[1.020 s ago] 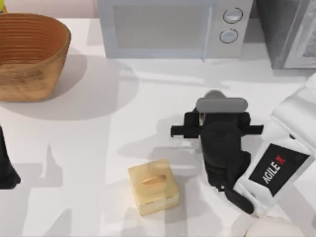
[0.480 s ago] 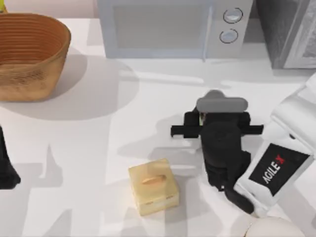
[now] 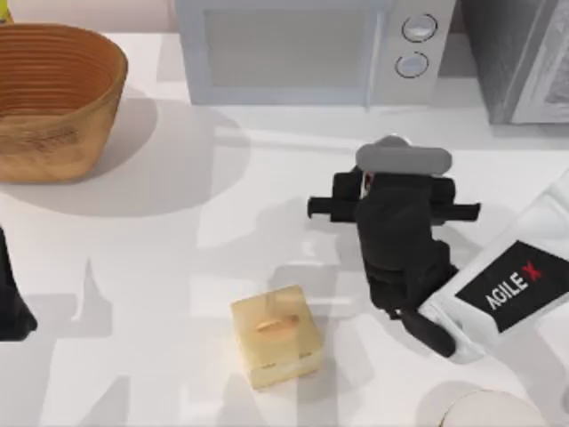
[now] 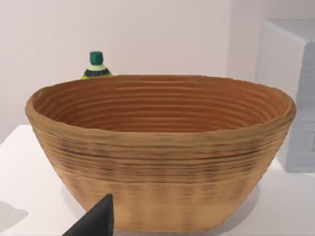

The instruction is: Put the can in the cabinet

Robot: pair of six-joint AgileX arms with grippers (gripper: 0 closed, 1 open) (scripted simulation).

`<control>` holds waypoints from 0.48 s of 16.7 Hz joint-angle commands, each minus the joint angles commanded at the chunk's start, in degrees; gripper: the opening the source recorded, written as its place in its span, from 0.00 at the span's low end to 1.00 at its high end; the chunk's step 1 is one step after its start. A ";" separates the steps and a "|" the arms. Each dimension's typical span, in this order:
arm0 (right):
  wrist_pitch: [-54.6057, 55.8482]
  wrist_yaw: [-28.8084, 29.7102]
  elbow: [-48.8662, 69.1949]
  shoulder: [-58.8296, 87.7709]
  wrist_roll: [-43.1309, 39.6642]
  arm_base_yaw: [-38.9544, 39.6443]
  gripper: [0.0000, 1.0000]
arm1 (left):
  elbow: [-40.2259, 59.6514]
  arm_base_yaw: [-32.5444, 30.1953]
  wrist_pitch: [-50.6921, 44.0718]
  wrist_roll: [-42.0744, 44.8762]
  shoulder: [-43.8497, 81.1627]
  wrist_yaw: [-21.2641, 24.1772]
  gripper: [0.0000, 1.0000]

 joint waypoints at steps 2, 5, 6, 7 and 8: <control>-6.09 0.23 0.09 -3.18 -0.43 0.68 0.00 | 0.00 0.00 0.00 0.00 0.00 0.00 1.00; -15.62 -0.82 -0.30 -9.42 -2.01 1.85 0.00 | 0.00 0.00 0.00 0.00 0.00 0.00 1.00; -18.54 -1.34 -0.35 -11.92 -2.40 2.01 0.00 | 0.00 0.00 0.00 0.00 0.00 0.00 1.00; -21.02 -1.82 -0.23 -14.54 -2.63 2.00 0.00 | 0.00 0.00 0.00 0.00 0.00 0.00 1.00; -22.88 -2.24 0.10 -17.11 -2.67 1.83 0.00 | 0.00 0.00 0.00 0.00 0.00 0.00 1.00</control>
